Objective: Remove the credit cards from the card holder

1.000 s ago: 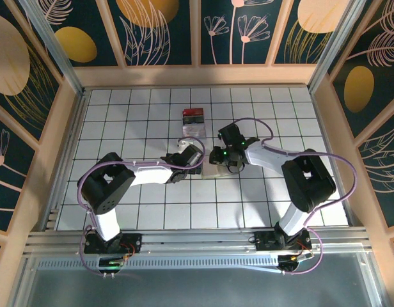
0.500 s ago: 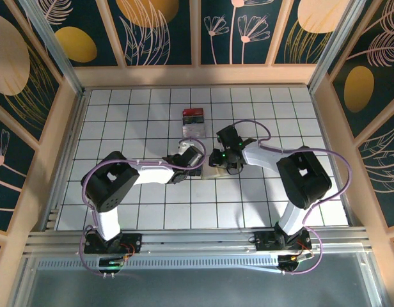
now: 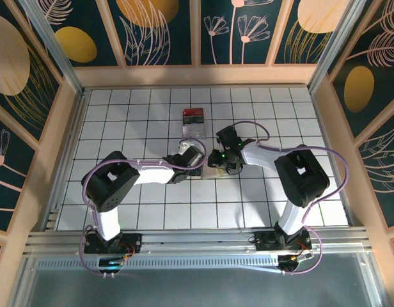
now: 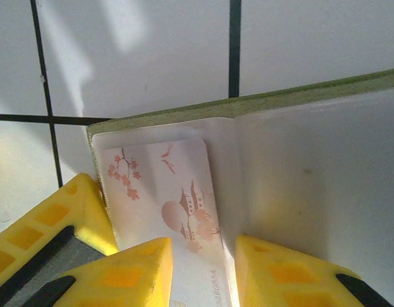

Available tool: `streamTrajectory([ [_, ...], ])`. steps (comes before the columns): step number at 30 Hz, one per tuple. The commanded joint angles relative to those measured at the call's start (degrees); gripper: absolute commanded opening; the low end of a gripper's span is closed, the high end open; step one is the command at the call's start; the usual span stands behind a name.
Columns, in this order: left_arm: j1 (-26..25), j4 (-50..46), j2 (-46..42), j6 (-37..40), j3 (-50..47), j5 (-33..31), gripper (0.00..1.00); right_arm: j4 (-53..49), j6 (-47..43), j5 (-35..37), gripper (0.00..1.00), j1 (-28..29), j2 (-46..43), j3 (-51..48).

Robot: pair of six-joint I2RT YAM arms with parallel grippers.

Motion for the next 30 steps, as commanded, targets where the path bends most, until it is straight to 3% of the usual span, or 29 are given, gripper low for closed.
streamTrajectory([
  [1,-0.1,-1.0,2.3,0.8,1.1,-0.2,0.99,2.1,1.0,-3.4,0.31,-0.3,0.8,-0.6],
  [18,-0.1,-2.2,2.5,0.6,1.0,-2.0,0.99,14.8,4.8,-16.5,0.24,-4.3,-2.6,-6.8],
  [30,1.6,-3.1,2.4,1.2,1.4,-3.1,0.99,22.0,7.2,-20.3,0.22,-6.2,-2.5,-9.5],
])
